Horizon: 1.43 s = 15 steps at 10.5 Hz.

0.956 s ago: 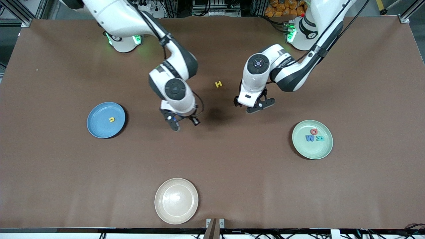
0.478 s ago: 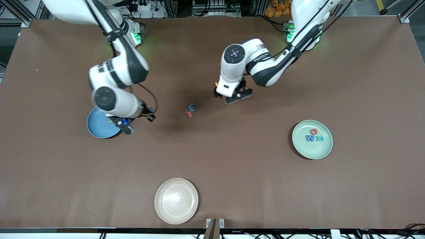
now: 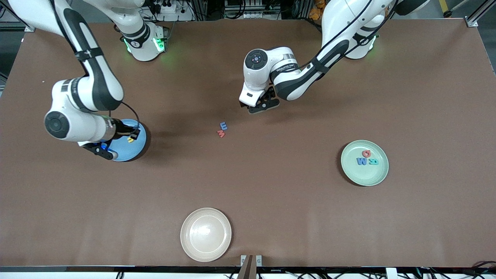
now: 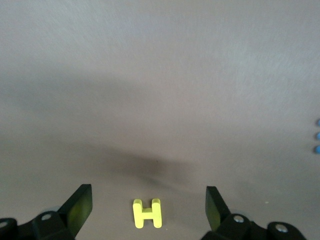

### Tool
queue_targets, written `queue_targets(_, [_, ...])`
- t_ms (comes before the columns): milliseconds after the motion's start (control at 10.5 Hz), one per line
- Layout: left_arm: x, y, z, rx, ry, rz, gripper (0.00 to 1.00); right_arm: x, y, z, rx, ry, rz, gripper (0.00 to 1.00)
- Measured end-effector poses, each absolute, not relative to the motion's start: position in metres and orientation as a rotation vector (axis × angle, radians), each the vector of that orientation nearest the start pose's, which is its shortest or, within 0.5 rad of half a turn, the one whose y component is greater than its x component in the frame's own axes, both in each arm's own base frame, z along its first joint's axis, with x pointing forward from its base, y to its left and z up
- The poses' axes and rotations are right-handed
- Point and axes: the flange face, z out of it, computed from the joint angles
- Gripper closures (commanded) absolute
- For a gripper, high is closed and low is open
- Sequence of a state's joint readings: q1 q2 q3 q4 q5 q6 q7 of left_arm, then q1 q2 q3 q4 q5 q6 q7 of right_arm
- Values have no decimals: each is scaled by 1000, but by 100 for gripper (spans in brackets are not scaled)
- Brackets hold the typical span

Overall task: Sort upper and lower case letters into plates
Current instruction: 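Drop the g on the blue plate while the left gripper reaches the H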

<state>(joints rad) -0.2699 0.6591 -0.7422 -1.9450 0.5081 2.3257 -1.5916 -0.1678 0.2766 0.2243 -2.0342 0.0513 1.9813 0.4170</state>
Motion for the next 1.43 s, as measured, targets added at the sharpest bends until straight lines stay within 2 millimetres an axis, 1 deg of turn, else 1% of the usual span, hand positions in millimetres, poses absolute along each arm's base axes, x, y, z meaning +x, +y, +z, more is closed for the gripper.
queue_targets(96, [332,-510,203,-3072,-457,155,0,551,15,287,-3031,522,523,100])
queue_targets(191, [322,-514,199,-3069,-449,164,0,548,-4,280,-3038,466,505,100])
queue_targets(287, [313,-516,196,-3071,-437,171,0,542,-21,268,-3033,431,479,100])
queue_targets(383, [304,-517,193,-3078,-424,181,0,534,-30,257,-3030,414,469,59])
queue_targets(478, [296,-516,190,-3089,-412,193,0,529,-31,250,-3032,405,476,17])
queue_targets(574, [290,-514,186,-3102,-400,199,0,527,-29,248,-3035,396,481,6])
queue_targets(669, [284,-511,183,-3131,-385,198,0,527,-28,248,-3037,391,481,0])
queue_targets(956, [271,-492,186,-3179,-370,164,0,529,-24,252,-3039,379,475,0])
queue_targets(1052, [270,-489,188,-3179,-361,149,0,534,-17,259,-3043,379,473,0])
queue_targets(1148, [270,-488,189,-3181,-339,131,0,541,-5,269,-3050,401,461,0])
queue_targets(1243, [269,-488,188,-3185,-313,115,1,548,16,278,-3058,454,438,0])
queue_targets(1339, [268,-488,187,-3191,-295,106,4,552,44,284,-3062,528,418,0])
queue_targets(1435, [269,-488,186,-3196,-292,104,9,554,73,290,-3063,605,400,0])
